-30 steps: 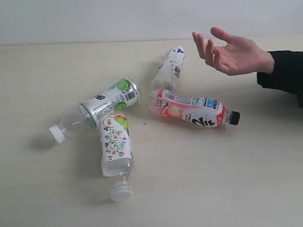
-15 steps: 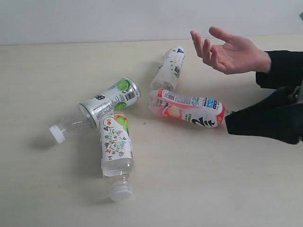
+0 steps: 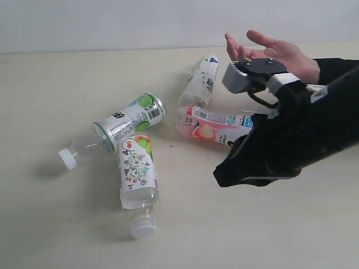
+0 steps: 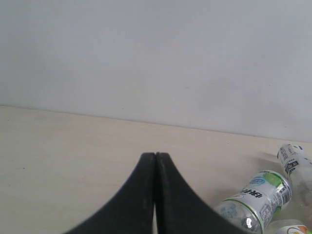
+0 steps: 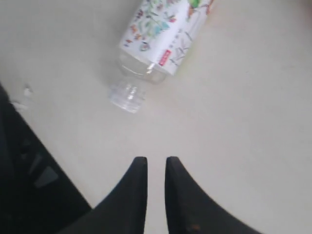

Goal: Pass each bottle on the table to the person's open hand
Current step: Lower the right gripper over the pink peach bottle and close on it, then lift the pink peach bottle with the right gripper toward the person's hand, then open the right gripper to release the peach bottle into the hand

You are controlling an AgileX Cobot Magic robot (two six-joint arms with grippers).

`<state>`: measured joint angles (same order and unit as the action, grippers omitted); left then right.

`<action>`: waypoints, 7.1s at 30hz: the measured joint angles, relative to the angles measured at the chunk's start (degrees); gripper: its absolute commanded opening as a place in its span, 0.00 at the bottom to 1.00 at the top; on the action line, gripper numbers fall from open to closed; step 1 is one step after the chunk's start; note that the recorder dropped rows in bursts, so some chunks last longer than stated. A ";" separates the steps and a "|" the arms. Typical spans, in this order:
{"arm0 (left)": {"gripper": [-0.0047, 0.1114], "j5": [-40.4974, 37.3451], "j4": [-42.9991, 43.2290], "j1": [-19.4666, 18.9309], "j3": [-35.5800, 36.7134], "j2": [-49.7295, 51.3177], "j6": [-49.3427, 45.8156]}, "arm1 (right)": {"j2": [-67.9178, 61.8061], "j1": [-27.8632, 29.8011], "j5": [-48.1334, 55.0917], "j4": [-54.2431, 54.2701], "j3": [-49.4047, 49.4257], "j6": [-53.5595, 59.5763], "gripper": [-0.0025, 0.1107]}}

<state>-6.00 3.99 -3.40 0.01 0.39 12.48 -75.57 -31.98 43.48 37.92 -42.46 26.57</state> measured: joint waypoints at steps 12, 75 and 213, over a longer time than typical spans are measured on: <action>0.04 0.00 0.00 0.00 0.00 0.00 0.00 | -11.25 -0.57 2.39 -34.56 -12.13 -10.77 0.51; 0.04 0.00 0.00 0.00 0.00 0.00 0.00 | -33.94 -0.57 -7.29 -55.51 -24.60 3.87 0.70; 0.04 0.00 0.00 0.00 0.00 0.00 0.00 | -28.56 9.14 22.34 -51.33 -48.61 -37.45 0.80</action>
<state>-6.00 3.99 -3.40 0.01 0.39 12.48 -104.13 -22.84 65.82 -13.41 -91.07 -10.89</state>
